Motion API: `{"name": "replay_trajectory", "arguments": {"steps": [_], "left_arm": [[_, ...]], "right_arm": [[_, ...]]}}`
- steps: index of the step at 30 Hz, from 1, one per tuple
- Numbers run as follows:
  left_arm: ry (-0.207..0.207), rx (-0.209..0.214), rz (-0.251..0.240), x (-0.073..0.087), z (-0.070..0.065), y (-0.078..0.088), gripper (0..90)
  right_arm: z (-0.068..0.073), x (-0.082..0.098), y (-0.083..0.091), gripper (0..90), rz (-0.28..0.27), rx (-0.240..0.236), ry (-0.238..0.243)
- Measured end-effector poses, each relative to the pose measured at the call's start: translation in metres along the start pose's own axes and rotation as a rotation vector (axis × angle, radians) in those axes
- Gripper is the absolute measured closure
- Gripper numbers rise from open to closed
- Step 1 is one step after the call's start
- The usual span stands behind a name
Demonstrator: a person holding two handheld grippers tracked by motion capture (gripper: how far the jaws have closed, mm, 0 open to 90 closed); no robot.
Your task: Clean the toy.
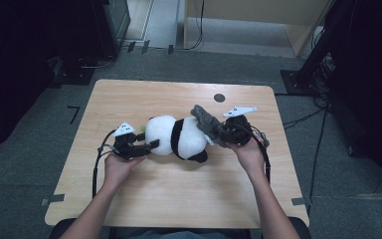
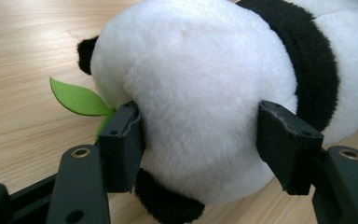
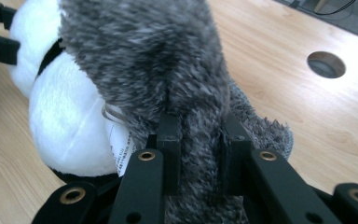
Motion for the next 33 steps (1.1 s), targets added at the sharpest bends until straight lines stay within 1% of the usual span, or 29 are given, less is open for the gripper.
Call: {"name": "replay_trajectory", "arguments": {"steps": [4,9,11,14,16,18,21,23,26,31,33], "left_arm": [[-0.001,-0.001,0.002,0.000,0.000,0.000,35.7],[-0.003,-0.001,0.000,0.000,-0.001,0.000,35.7],[-0.004,-0.002,-0.002,0.000,-0.001,0.000,35.8],[-0.004,-0.002,-0.001,0.000,-0.001,0.000,35.8],[-0.004,-0.002,-0.001,0.000,-0.001,0.000,35.8],[-0.005,-0.002,-0.001,0.000,-0.001,0.000,35.8],[-0.003,-0.002,-0.002,0.000,-0.001,0.000,35.8],[-0.002,-0.001,0.000,0.000,-0.001,0.000,35.8],[-0.001,-0.001,0.001,0.000,-0.001,0.000,35.8],[-0.002,-0.001,0.000,0.000,0.000,0.000,35.8],[-0.002,-0.001,0.001,0.000,0.000,0.000,35.8]], "right_arm": [[0.000,0.006,-0.010,75.3,0.012,-0.011,-0.007],[-0.001,0.013,-0.014,75.4,-0.005,-0.026,-0.038],[-0.002,0.016,-0.016,75.5,-0.008,-0.026,-0.042],[-0.003,0.020,-0.019,75.7,0.010,-0.020,-0.050],[-0.004,0.022,-0.021,75.9,0.009,-0.017,-0.050],[-0.005,0.025,-0.024,75.9,0.020,-0.016,-0.062],[-0.008,0.031,-0.030,75.8,0.038,-0.015,-0.065],[-0.010,0.034,-0.036,75.6,0.057,-0.013,-0.079],[-0.011,0.039,-0.045,75.5,0.080,-0.025,-0.098],[-0.014,0.042,-0.050,75.3,0.096,-0.034,-0.109],[-0.015,0.044,-0.052,75.1,0.113,-0.042,-0.117]]}}
Point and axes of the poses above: each handheld gripper's, and its own axes: y roughly backward along the jaws, x roughly out of its underside, z roughly to its left, the point moved 3 cm from there along -y, roughly forward along the jaws, and after that the axes turned 14 degrees about -x, right-handed, at the moved point
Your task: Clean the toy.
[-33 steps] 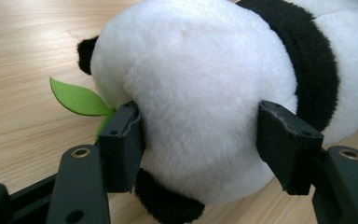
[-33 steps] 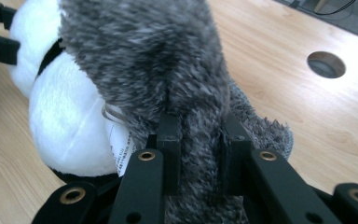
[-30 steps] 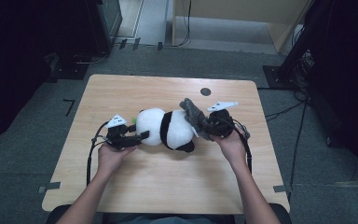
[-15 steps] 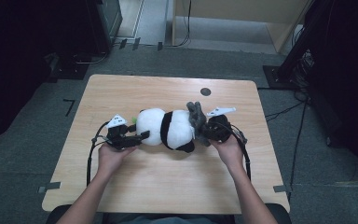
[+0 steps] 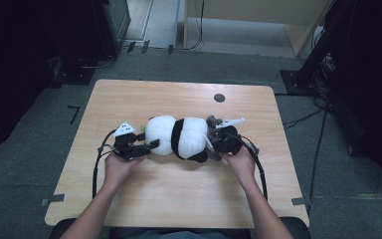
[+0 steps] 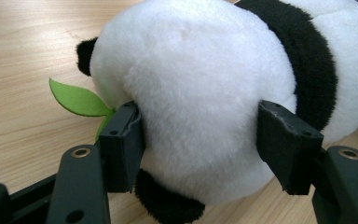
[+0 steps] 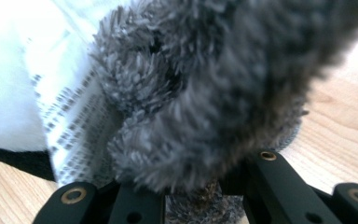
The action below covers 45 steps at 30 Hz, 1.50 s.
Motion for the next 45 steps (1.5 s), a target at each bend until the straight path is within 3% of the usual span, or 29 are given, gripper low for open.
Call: {"name": "replay_trajectory", "arguments": {"steps": [14,24,34,39,45], "left_arm": [[-0.004,-0.001,0.005,0.000,0.000,0.000,35.8],[-0.004,-0.001,0.007,0.000,0.000,0.001,35.7],[-0.004,-0.003,0.008,-0.001,-0.002,0.001,35.7],[-0.004,0.000,0.009,-0.001,-0.003,0.001,35.7],[-0.006,0.002,0.010,-0.001,-0.002,0.001,35.7]], "right_arm": [[-0.004,-0.003,0.018,75.1,-0.016,0.034,0.004],[-0.002,-0.015,0.048,75.2,-0.131,0.051,0.016],[0.016,-0.037,0.070,75.4,-0.224,0.025,0.063],[0.028,-0.045,0.066,75.3,-0.221,0.000,0.097],[0.030,-0.045,0.051,75.2,-0.185,-0.009,0.104]]}}
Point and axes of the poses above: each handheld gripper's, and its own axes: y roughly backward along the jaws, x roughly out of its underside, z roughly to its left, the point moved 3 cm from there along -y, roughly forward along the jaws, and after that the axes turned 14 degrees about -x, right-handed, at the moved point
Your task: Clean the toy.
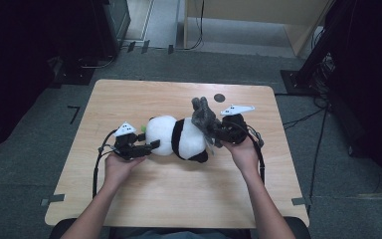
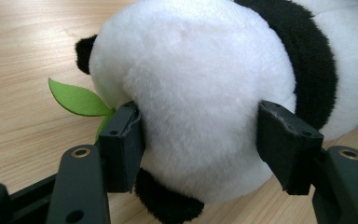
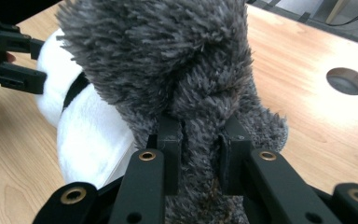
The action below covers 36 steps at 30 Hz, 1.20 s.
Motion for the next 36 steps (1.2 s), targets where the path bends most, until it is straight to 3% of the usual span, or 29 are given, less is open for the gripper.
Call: {"name": "replay_trajectory", "arguments": {"steps": [7,21,31,36], "left_arm": [[-0.005,-0.001,-0.003,0.000,-0.001,0.000,35.7],[-0.003,0.002,-0.007,0.000,-0.001,0.000,35.8],[-0.002,0.002,-0.005,0.000,0.000,0.000,35.7],[-0.002,0.002,-0.003,0.000,0.000,0.000,35.8]], "right_arm": [[-0.004,0.007,-0.003,75.2,0.008,-0.004,-0.013],[-0.016,0.027,-0.012,75.2,0.083,0.006,-0.052],[-0.024,0.045,-0.029,75.5,0.128,0.007,-0.088],[-0.029,0.053,-0.038,75.5,0.162,-0.015,-0.122]]}}
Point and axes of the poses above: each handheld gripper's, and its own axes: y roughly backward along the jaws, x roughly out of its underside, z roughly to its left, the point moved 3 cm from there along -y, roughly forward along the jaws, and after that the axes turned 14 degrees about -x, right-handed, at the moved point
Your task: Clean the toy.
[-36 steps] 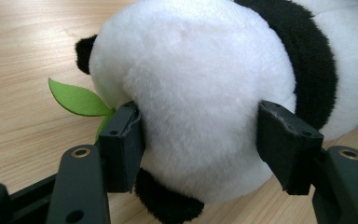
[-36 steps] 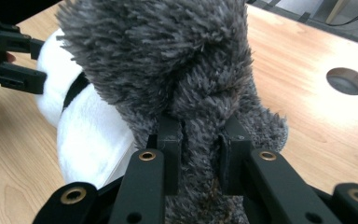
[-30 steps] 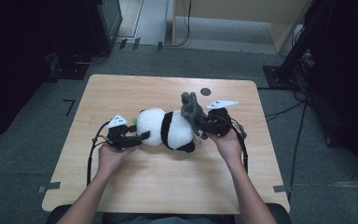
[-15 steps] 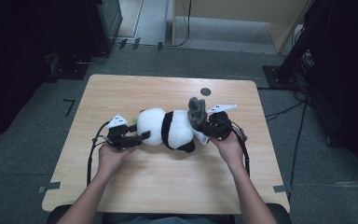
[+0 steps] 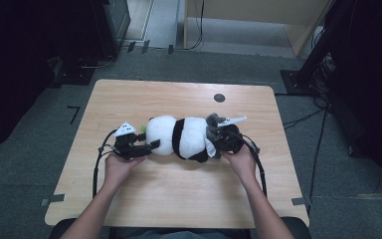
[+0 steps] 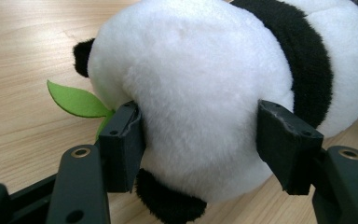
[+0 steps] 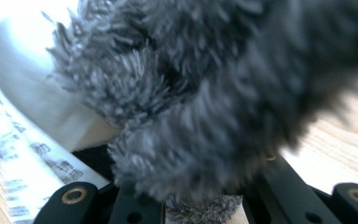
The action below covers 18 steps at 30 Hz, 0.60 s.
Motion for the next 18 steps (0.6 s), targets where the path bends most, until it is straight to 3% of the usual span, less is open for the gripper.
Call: {"name": "replay_trajectory", "arguments": {"steps": [10,13,18], "left_arm": [[-0.002,0.002,0.002,0.000,0.001,0.000,35.7],[-0.002,0.002,0.002,0.000,0.001,0.000,35.8],[-0.007,0.000,0.003,0.000,0.001,0.000,36.3]], "right_arm": [[-0.006,0.001,0.002,75.6,0.023,0.014,0.004],[-0.008,0.001,0.009,75.6,0.012,0.021,-0.013],[-0.010,-0.003,0.025,75.8,-0.052,0.029,-0.014]]}}
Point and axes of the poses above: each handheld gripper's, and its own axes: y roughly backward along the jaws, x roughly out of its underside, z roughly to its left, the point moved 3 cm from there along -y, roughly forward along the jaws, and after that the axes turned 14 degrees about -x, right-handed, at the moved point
